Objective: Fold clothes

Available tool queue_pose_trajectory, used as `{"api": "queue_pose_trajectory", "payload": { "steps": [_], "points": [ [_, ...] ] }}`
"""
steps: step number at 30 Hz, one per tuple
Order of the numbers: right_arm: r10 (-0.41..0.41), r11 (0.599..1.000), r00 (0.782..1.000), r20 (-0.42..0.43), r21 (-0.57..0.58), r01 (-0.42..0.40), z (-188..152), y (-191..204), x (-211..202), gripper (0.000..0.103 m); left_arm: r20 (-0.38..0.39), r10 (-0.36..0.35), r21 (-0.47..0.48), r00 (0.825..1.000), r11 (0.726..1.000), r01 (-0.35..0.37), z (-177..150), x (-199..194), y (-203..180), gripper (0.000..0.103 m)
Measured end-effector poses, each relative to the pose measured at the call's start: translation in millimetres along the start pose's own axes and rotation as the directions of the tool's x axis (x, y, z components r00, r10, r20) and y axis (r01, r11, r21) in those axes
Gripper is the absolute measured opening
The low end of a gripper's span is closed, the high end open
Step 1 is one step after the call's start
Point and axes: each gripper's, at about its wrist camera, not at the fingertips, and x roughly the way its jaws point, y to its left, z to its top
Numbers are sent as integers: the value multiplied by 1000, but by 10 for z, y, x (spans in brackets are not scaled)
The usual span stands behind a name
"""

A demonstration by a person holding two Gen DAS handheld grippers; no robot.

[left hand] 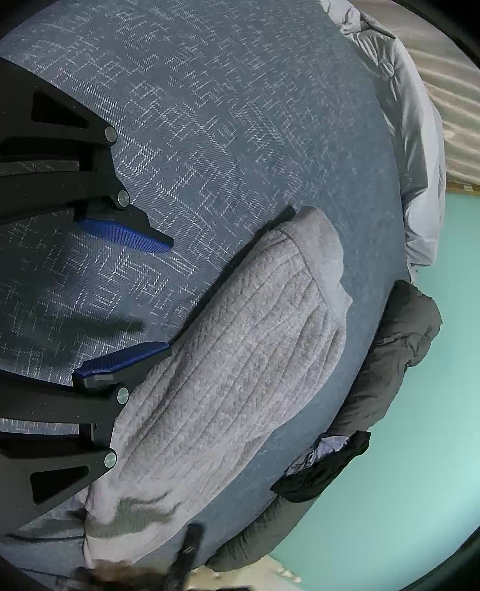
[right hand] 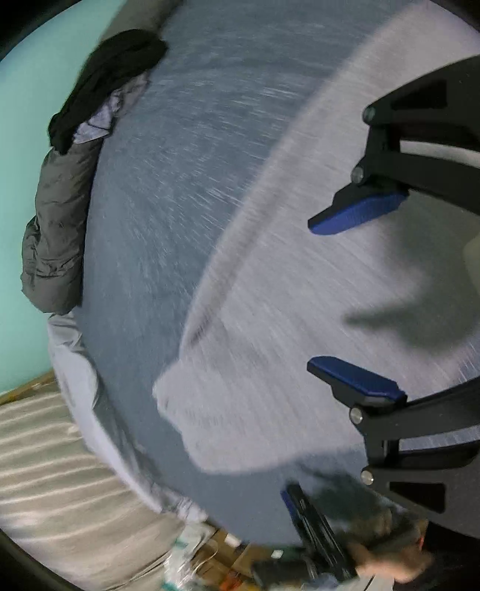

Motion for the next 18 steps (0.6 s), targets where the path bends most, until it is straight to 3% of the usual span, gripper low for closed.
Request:
{"api": "queue_pose_trajectory", "payload": {
  "steps": [8,10,12,13,15,18],
  "points": [
    [-49,991,995,-92,-129,36,309,31,526,66,9,1,41,1000,999,-1,17,27,-46,54],
    [-59,987,991,-123,-157,40,313,51,654,40,0,0,42,1000,999,0,10,52,-40,54],
    [-66,983,988,-143,-177,40,288,82,724,31,-4,0,44,1000,999,1,15,64,-36,54],
    [-70,981,987,-143,-189,42,271,101,736,17,-3,-2,45,1000,999,2,17,64,-35,54],
    [-72,979,989,-133,-198,44,244,119,714,6,-2,-4,44,1000,999,4,24,62,-34,54],
    [-65,980,995,-70,-191,50,259,106,520,3,-3,-7,34,1000,999,7,32,55,-30,54]
  ]
}}
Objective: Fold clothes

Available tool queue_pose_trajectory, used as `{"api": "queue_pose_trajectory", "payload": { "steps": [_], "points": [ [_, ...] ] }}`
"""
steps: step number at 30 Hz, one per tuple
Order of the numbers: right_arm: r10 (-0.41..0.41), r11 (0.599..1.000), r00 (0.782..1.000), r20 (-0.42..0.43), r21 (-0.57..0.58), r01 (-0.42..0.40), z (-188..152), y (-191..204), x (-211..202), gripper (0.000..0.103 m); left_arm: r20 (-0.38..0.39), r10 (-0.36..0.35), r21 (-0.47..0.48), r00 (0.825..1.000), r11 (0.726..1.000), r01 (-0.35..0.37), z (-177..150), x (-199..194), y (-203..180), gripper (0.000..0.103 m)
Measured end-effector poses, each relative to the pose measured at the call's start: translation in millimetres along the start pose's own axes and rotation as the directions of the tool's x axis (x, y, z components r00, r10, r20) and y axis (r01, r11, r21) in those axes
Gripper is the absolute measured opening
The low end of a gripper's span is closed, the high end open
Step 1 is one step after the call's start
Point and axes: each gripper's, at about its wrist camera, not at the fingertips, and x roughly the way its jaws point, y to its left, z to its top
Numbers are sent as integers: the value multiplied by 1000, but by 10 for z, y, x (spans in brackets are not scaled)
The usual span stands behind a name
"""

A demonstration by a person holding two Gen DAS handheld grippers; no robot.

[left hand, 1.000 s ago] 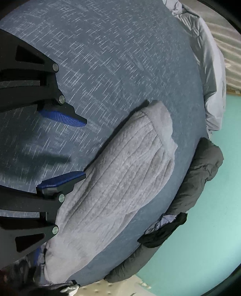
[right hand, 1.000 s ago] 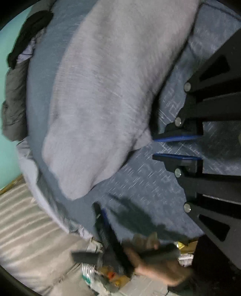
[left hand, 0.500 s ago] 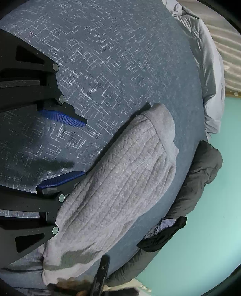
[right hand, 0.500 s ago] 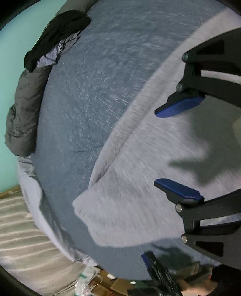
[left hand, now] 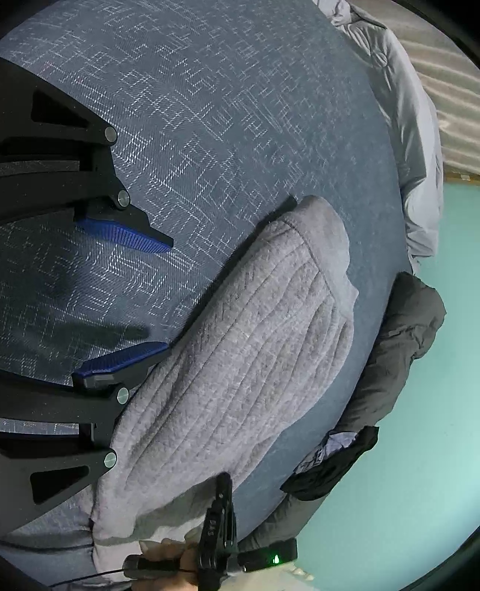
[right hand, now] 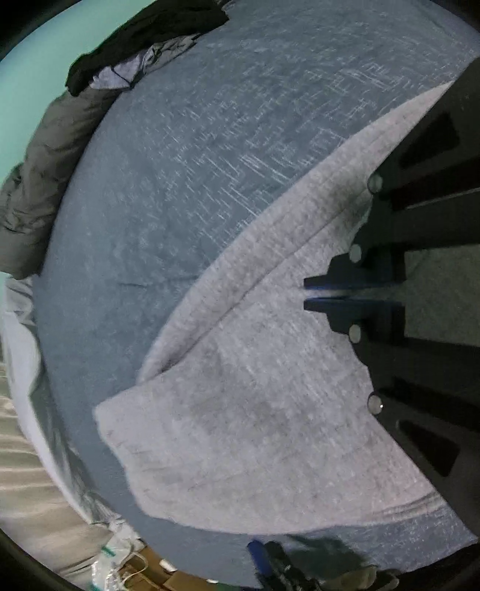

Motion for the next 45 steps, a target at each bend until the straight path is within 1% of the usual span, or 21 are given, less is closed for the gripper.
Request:
{"api": "queue_pose_trajectory", "payload": {
  "steps": [4,6,9,13,15,18,20,21,22,24,26,27,28,30,32,34,36,38,40,43,45],
  "points": [
    [-40,999,996,81,5,40,80,-63,-264,3,2,0,-5,1000,1000,0,-5,-18,-10,54],
    [-76,997,992,104,38,73,162,-138,-341,3,2,1,-4,1000,1000,-1,-12,-28,-24,54],
    [-122,991,989,78,63,118,233,-240,-266,2,1,4,-5,1000,1000,-4,-20,-27,-29,54],
    [-146,977,989,-27,150,148,200,-361,67,3,0,5,-9,1000,1000,-5,-27,-32,-39,54],
    [-156,973,986,-58,162,163,169,-353,186,3,1,3,-12,1000,1000,-3,-28,-48,-35,54],
    [-195,966,979,-52,162,201,159,-290,196,8,2,-1,-21,1000,1000,1,-9,-46,-28,54],
    [-206,960,979,0,193,202,146,-287,47,14,4,-8,-32,1000,999,8,9,-42,-13,54],
    [-211,957,977,28,211,201,138,-287,-34,23,5,-12,-38,1000,999,12,26,-30,-12,54],
    [-199,955,979,51,234,182,118,-292,-95,31,6,-16,-43,1000,999,16,44,-19,-10,54],
    [-120,961,988,98,263,91,39,-248,-220,37,6,-25,-54,1000,998,26,81,15,-13,54],
    [-34,969,992,124,248,3,-25,-158,-293,38,6,-36,-67,999,997,36,124,67,-28,54],
    [9,970,991,136,239,-41,-56,-113,-330,39,1,-47,-75,999,996,47,133,96,-34,54],
    [57,971,989,139,223,-87,-94,-37,-363,46,-5,-61,-85,998,995,60,138,126,-39,54],
    [141,969,981,133,186,-164,-176,127,-419,52,-21,-79,-104,997,992,76,144,190,-59,54],
    [148,978,983,108,135,-162,-282,301,-452,52,-30,-104,-116,994,988,100,166,246,-84,54],
    [121,986,990,74,109,-129,-385,397,-440,52,-30,-137,-128,990,983,132,195,291,-100,54],
    [74,988,995,68,133,-83,-494,401,-459,52,-34,-162,-153,986,976,155,199,338,-96,53],
    [65,972,992,107,219,-87,-684,370,-574,52,-38,-189,-162,981,970,180,218,380,-92,53],
    [62,958,987,151,269,-101,-880,443,-732,52,-36,-205,-156,978,968,197,238,393,-90,38],
    [83,938,973,213,313,-149,-1177,636,-958,52,-32,-228,-152,973,963,221,264,411,-90,26],
    [105,930,972,209,325,-170,-1306,779,-956,52,-27,-232,-147,972,963,226,275,405,-99,17]
  ]
}}
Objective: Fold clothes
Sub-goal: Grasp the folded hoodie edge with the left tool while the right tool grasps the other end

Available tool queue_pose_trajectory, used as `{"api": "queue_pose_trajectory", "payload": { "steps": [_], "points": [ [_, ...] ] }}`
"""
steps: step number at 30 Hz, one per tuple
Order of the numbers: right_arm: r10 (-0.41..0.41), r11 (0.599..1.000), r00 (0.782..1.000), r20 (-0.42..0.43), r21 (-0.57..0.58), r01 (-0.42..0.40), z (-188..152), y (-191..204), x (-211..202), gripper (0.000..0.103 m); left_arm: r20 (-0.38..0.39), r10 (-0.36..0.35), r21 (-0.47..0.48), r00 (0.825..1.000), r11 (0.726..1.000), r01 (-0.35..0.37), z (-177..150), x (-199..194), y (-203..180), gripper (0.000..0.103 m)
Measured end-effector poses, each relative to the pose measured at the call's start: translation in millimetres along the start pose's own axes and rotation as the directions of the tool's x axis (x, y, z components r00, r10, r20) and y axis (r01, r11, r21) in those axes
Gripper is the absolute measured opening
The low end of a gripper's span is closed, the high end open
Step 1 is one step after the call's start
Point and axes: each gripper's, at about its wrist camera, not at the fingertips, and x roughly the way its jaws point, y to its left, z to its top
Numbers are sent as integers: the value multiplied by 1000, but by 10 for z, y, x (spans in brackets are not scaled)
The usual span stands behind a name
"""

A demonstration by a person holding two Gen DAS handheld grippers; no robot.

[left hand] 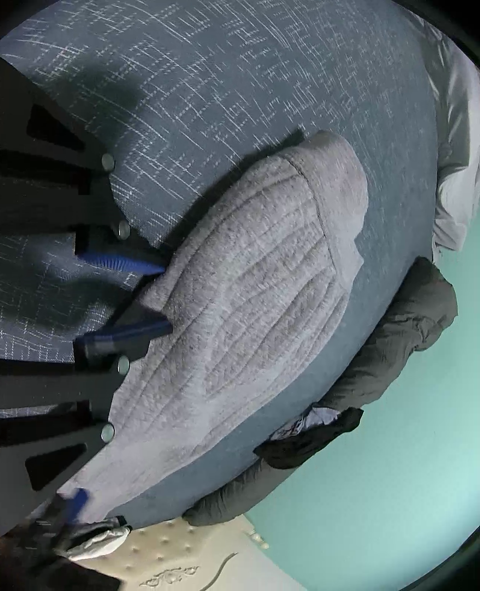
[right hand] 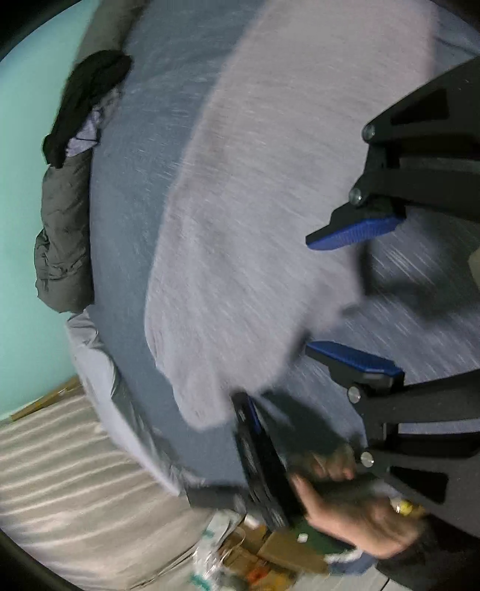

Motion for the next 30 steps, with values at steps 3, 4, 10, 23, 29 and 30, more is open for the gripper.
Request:
{"api": "queue_pose_trajectory", "payload": {
  "steps": [3,4,10,23,29,30],
  "points": [
    [-22,1000,999,-40,13,22,-151,53,176,52,16,-14,0,1000,1000,14,43,-27,-10,10],
    [-28,999,999,-40,29,29,-156,42,238,52,21,-19,-1,1000,1000,19,59,-36,-13,9],
    [-60,994,998,7,97,59,-27,-20,538,52,45,-24,39,999,999,22,111,-110,-82,7],
    [42,999,994,-98,24,-40,-200,22,526,5,37,-32,5,999,999,31,159,-116,-2,5],
    [71,995,986,-148,76,-61,-304,-51,509,12,38,7,9,999,1000,-7,127,-153,54,5],
    [75,996,985,-158,69,-65,-339,-49,449,12,39,8,3,999,1000,-8,127,-161,75,5]
  ]
}}
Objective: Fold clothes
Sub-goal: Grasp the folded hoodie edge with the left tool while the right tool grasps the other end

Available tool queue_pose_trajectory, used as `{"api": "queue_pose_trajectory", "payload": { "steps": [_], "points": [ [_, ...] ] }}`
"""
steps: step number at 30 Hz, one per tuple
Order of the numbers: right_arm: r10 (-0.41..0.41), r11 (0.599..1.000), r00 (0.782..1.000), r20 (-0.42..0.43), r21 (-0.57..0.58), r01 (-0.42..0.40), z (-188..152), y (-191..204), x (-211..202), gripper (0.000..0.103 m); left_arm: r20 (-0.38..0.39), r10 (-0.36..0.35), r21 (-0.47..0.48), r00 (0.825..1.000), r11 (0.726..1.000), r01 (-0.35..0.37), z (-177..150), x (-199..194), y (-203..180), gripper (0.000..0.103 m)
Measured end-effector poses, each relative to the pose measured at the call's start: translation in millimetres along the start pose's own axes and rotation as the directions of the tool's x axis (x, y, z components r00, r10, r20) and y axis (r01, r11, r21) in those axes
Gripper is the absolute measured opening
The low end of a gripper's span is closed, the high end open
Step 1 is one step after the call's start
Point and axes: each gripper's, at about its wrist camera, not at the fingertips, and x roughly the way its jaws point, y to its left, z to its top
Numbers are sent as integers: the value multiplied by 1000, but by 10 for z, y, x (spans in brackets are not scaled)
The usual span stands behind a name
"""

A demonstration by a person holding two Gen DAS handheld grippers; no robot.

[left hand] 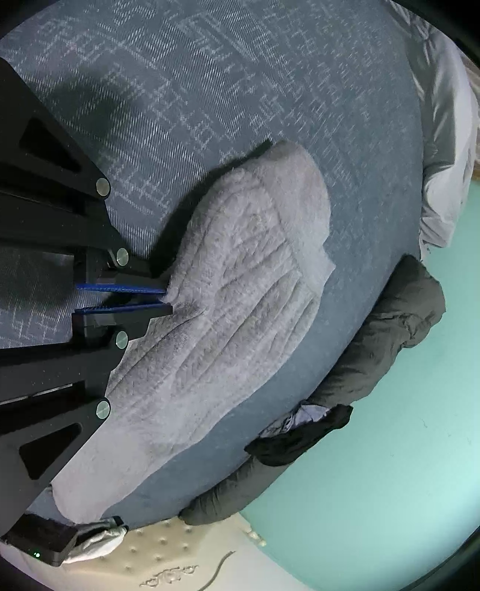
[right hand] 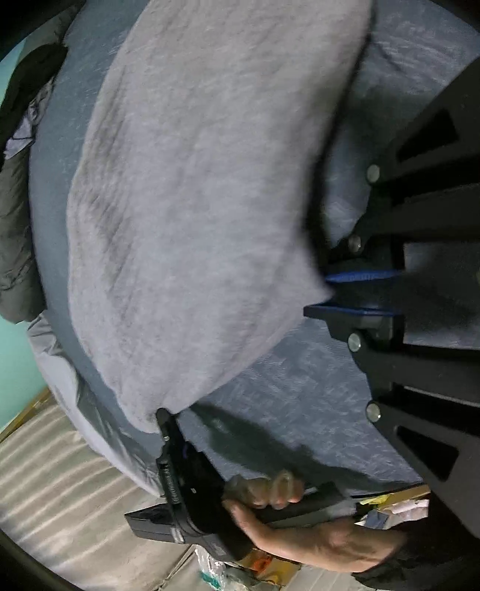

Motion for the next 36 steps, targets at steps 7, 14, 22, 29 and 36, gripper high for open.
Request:
{"api": "queue_pose_trajectory", "payload": {
  "steps": [7,14,22,29,36],
  "points": [
    [-68,995,988,137,-61,77,243,-223,-694,34,3,19,6,1000,1000,-19,-24,-30,41,5],
    [-175,982,981,81,-63,180,627,-579,-425,43,21,47,7,999,999,-47,-20,-40,16,5],
    [-244,969,966,90,-6,245,622,-780,-127,38,25,65,12,998,998,-66,-42,-55,28,5],
    [-270,957,946,180,-59,285,1179,-835,-241,46,55,97,37,994,994,-100,-71,-126,-32,6],
    [-320,902,942,103,-269,336,1502,-667,106,47,83,141,7,987,990,-142,-89,-206,52,6]
  ]
}}
